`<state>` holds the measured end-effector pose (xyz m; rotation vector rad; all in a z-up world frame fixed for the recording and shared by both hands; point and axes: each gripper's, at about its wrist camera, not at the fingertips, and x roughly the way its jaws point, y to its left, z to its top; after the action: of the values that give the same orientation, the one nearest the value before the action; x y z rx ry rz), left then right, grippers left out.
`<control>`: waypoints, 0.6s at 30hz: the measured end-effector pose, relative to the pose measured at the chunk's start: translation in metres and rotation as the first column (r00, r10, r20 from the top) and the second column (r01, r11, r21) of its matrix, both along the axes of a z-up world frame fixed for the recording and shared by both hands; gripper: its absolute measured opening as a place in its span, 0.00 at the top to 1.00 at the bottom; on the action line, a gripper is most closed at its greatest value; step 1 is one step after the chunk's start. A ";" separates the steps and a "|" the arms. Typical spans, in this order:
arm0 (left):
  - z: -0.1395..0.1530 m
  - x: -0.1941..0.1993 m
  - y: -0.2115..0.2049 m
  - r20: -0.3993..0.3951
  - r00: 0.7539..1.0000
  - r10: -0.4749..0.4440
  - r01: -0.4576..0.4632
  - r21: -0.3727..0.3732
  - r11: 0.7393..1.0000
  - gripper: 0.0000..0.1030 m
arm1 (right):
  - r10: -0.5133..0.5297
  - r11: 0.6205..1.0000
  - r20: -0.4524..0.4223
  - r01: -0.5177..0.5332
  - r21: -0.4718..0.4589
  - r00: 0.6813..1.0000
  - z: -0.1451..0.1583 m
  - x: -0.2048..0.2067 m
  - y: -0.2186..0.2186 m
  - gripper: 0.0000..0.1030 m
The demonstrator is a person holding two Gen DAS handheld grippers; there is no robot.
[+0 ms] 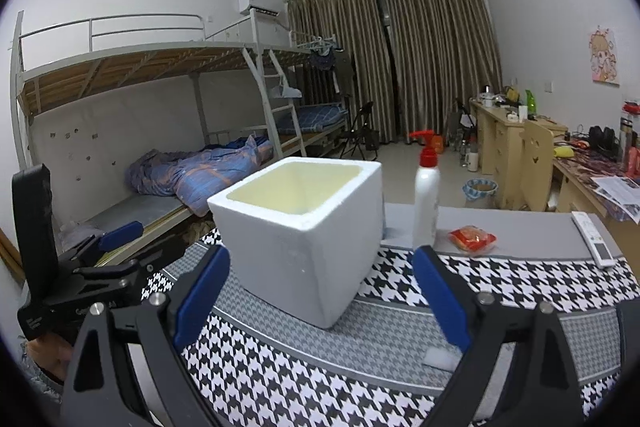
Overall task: Organize soft objects
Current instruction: 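Withdraw both tools from the foam box toward the grey cloth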
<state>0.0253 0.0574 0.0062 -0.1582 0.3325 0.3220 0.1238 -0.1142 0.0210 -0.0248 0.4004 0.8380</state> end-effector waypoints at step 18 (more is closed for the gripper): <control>-0.012 0.035 -0.046 -0.038 0.990 -0.138 0.138 -0.004 0.990 0.01 | -0.133 0.991 0.006 0.133 0.019 0.991 -0.020 -0.004 -0.054 0.08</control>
<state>0.0607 0.0109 -0.0054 -0.1299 0.3793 0.1882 0.1194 -0.1681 0.0008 0.0162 0.3835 0.7095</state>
